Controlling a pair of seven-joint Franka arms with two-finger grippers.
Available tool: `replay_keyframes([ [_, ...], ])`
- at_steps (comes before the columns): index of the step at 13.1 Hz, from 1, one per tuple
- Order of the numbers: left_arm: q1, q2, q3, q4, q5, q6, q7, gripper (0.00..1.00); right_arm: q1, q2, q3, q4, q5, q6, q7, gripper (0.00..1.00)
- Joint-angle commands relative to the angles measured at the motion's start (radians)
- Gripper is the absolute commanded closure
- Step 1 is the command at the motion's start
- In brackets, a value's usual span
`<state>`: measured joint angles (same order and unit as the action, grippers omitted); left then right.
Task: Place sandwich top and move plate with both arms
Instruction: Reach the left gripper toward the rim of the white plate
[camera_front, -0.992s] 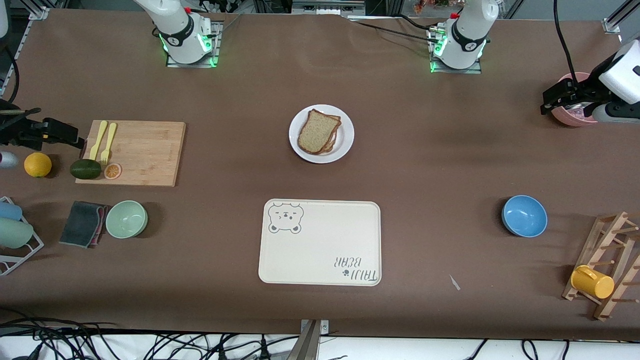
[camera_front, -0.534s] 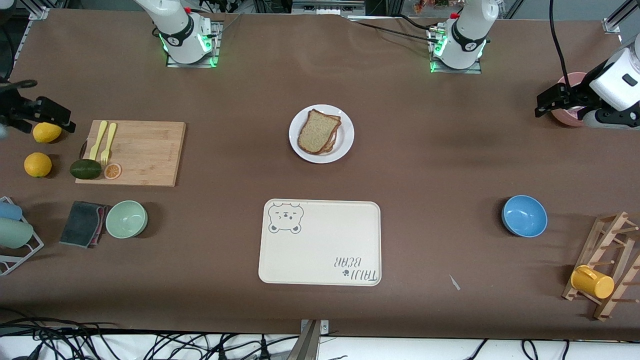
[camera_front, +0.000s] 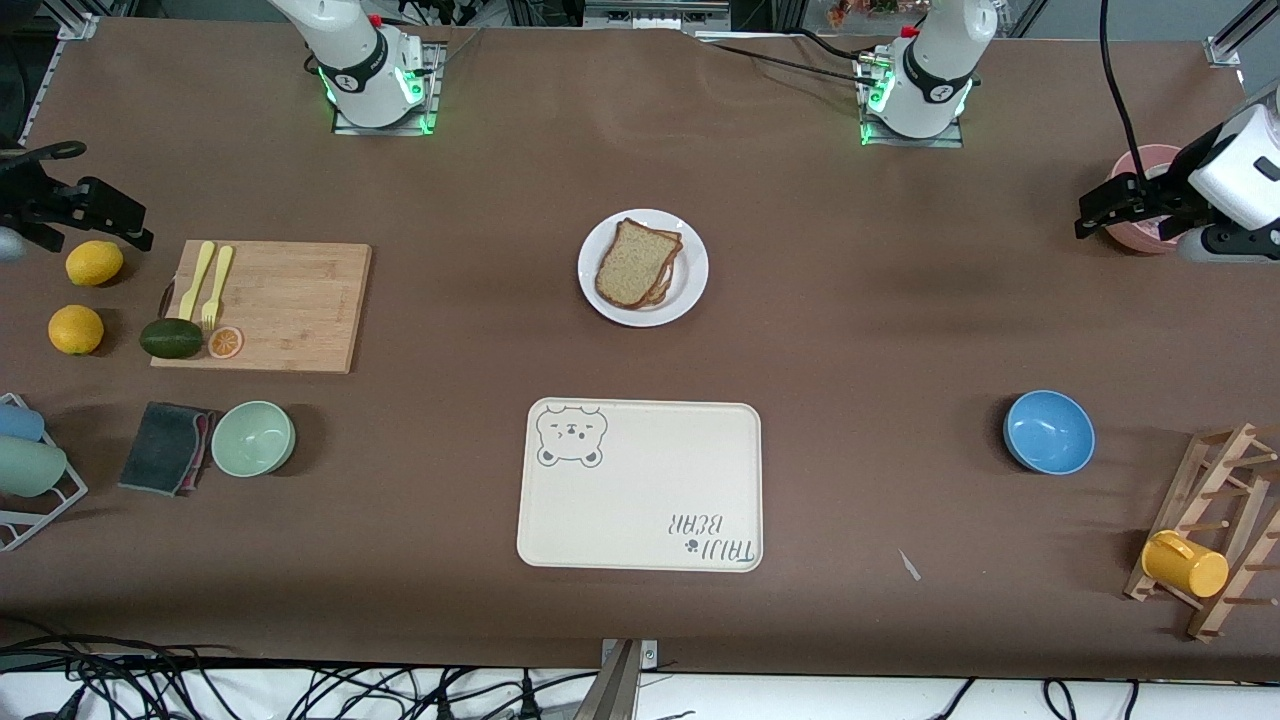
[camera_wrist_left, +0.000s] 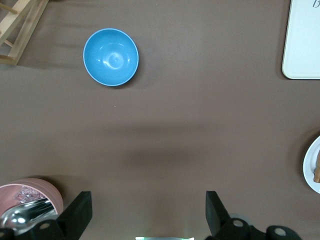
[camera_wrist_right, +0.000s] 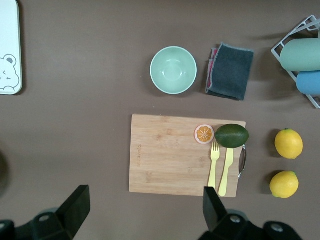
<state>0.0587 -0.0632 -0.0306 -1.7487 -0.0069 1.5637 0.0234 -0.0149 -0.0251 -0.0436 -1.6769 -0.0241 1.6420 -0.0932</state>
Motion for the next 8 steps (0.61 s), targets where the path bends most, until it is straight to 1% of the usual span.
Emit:
replay_keyframes([
  [1,0.006,0.055,-0.008,0.031,-0.037,-0.022,-0.002,0.0,-0.002,0.014,0.002,0.023,-0.005,-0.022,0.006,0.0],
  [2,0.016,0.068,-0.005,0.028,-0.109,-0.022,0.004,0.0,-0.002,0.013,0.002,0.023,-0.007,-0.021,0.003,0.0],
  [3,0.035,0.08,-0.005,0.028,-0.151,-0.024,0.015,0.0,-0.002,0.013,0.005,0.023,-0.007,-0.021,0.003,0.0],
  [5,0.033,0.094,-0.008,0.014,-0.169,-0.024,0.013,0.0,-0.004,0.014,-0.001,0.023,-0.002,-0.022,0.003,0.0],
  [8,0.021,0.19,-0.014,0.017,-0.182,-0.019,0.013,0.0,-0.004,0.014,-0.012,0.02,0.004,-0.024,-0.002,0.0],
])
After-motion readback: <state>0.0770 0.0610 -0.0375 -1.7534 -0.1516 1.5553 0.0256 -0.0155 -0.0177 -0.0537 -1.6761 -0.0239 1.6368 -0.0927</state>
